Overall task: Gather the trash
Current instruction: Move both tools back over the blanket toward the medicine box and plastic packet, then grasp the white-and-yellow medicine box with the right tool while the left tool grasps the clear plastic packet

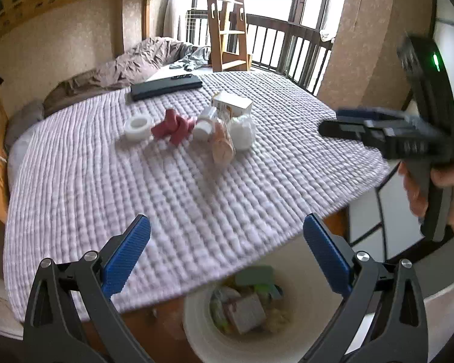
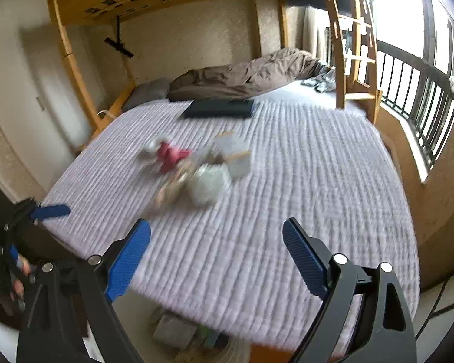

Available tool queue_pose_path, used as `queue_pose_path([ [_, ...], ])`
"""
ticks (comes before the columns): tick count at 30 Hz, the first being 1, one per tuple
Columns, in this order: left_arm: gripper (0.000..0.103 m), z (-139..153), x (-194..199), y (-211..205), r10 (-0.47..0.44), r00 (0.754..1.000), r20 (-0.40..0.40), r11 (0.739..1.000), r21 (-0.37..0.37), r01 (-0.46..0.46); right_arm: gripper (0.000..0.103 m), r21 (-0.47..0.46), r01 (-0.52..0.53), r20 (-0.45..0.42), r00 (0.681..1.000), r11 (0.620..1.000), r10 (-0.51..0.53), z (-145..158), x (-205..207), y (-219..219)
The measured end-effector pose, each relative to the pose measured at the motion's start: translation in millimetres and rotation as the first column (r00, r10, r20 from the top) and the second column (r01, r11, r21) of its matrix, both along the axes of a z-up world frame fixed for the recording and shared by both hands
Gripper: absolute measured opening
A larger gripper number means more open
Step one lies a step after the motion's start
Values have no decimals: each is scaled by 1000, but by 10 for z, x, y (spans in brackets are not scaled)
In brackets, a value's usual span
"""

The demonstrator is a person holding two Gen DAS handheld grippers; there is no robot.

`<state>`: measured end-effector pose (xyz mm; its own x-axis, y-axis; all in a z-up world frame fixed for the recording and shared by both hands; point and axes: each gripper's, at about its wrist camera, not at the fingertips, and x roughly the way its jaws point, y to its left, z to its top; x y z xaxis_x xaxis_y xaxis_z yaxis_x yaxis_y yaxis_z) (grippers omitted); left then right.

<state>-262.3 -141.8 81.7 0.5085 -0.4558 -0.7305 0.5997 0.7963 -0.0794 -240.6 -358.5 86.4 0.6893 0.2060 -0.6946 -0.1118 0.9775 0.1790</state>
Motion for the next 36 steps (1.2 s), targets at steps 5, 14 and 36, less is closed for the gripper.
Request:
queue_pose_path([
  [5, 102, -112, 218, -249, -5, 1000, 5, 999, 38, 5, 88, -16, -21, -14, 1000, 1000, 21, -7, 472, 9],
  [14, 79, -281, 629, -490, 15, 998, -61, 999, 33, -13, 80, -72, -74, -98, 993, 995, 67, -230, 1173, 90],
  [36, 26, -462, 1198, -743, 21, 992, -127, 999, 51, -14, 38, -9, -197, -211, 959, 980, 191, -553, 1808, 58],
])
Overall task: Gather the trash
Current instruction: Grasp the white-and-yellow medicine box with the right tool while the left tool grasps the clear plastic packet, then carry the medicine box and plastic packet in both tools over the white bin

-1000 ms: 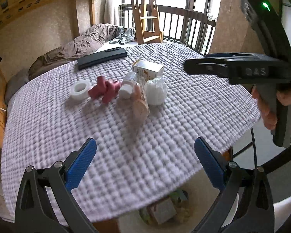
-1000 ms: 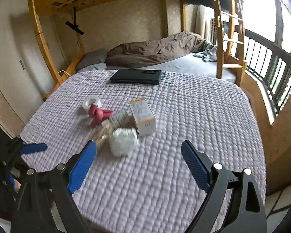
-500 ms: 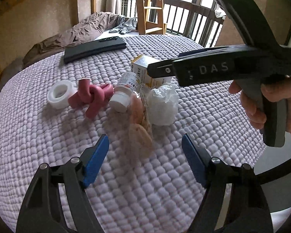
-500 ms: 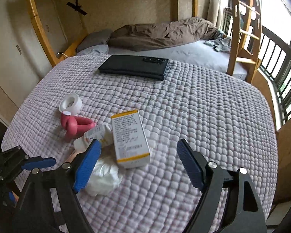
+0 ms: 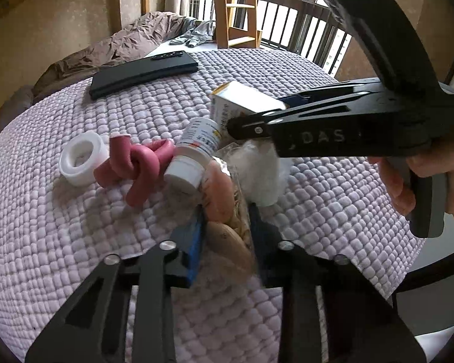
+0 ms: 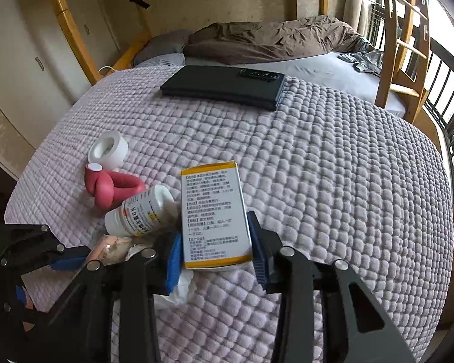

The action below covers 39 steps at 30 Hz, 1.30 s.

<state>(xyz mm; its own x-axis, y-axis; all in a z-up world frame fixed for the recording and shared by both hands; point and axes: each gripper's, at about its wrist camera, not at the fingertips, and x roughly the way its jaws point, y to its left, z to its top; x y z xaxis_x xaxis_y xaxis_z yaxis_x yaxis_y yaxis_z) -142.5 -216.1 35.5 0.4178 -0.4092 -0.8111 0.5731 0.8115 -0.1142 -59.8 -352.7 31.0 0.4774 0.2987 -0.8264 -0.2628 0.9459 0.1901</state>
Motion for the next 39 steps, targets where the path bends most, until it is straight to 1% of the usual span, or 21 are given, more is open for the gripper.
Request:
queue_pose_path([
  [6, 24, 28, 12, 110, 15, 1000, -27, 999, -38, -16, 38, 20, 34, 42, 998, 999, -35, 94, -59, -99],
  [10, 24, 86, -41, 225, 41, 999, -15, 998, -40, -41, 38, 35, 61, 70, 996, 997, -64, 194, -140, -165],
  [14, 24, 121, -89, 322, 50, 998, -22, 997, -49, -51, 38, 58, 88, 89, 992, 994, -93, 281, -263, -237],
  [19, 24, 147, -151, 420, 63, 998, -28, 996, -56, -65, 38, 75, 89, 104, 990, 993, -97, 384, -441, -240],
  [24, 24, 155, -181, 509, 70, 996, -56, 992, -97, -76, 38, 103, 79, 114, 989, 991, -91, 471, -675, -185],
  [28, 24, 175, -220, 562, 76, 996, -53, 992, -100, -81, 38, 128, 74, 112, 990, 989, -89, 506, -866, -117],
  [32, 25, 173, -226, 567, 62, 997, -49, 993, -95, -67, 38, 115, 64, 99, 992, 991, -75, 474, -1041, -17],
  [36, 26, 125, -123, 545, 71, 994, -80, 991, -107, -79, 38, 131, 70, 75, 994, 989, -80, 415, -1151, 33],
  [39, 26, 110, -86, 524, 73, 994, -77, 991, -107, -81, 38, 144, 77, 56, 995, 987, -85, 364, -1226, 70],
])
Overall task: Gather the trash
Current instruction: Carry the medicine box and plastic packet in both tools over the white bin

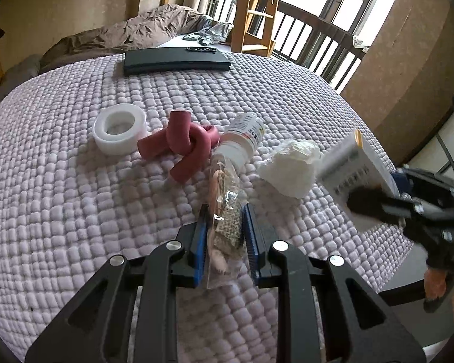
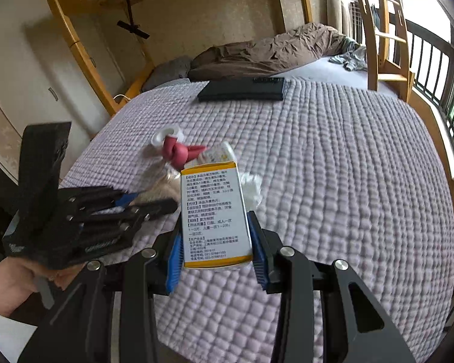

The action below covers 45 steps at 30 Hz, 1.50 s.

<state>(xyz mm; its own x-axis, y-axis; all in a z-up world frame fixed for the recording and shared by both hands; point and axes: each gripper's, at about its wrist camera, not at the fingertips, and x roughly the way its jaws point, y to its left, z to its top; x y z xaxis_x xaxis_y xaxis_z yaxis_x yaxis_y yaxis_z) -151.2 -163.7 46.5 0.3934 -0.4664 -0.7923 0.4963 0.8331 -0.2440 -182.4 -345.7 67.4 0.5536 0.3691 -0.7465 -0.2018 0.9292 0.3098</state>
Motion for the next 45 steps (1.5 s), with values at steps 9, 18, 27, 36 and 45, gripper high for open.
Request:
queue_pose_path([
  [9, 21, 95, -57, 25, -4, 1000, 25, 1000, -12, 5, 38, 5, 14, -19, 1000, 1000, -14, -37, -166, 27],
  [18, 21, 219, -262, 179, 12, 999, 34, 1000, 1, -12, 38, -22, 7, -37, 999, 1000, -8, -79, -376, 142],
  [27, 21, 202, -515, 317, 22, 999, 34, 999, 36, -24, 38, -9, 15, -52, 999, 1000, -15, -98, -563, 187],
  [36, 21, 206, -747, 390, 16, 999, 30, 999, 36, -17, 38, -9, 5, -48, 999, 1000, -5, -61, -736, 215],
  [45, 21, 211, -968, 483, 8, 1000, 24, 999, 53, -9, 38, -22, -7, -48, 999, 1000, 6, -21, -880, 236],
])
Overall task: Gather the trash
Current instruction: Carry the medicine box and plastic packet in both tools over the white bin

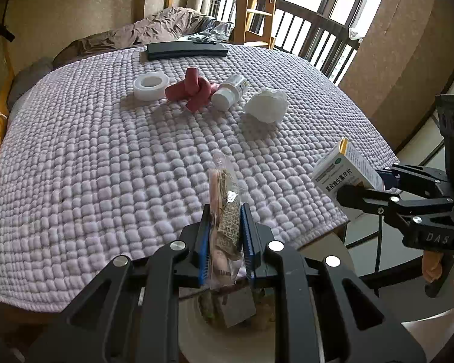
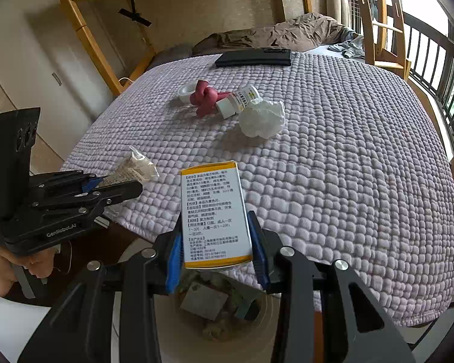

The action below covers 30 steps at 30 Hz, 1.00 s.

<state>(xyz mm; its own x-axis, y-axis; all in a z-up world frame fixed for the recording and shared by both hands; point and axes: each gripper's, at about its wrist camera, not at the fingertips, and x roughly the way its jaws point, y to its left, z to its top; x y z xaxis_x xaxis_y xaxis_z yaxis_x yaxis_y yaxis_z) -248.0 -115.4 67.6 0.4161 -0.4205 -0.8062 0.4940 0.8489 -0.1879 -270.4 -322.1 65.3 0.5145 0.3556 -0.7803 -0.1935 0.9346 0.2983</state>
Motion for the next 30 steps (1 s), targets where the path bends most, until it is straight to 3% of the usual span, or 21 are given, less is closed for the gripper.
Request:
queue_pose_path([
  [30, 21, 26, -612, 181, -111, 993, -44, 994, -4, 111, 38, 50, -100, -21, 995, 994, 101, -55, -493, 224],
])
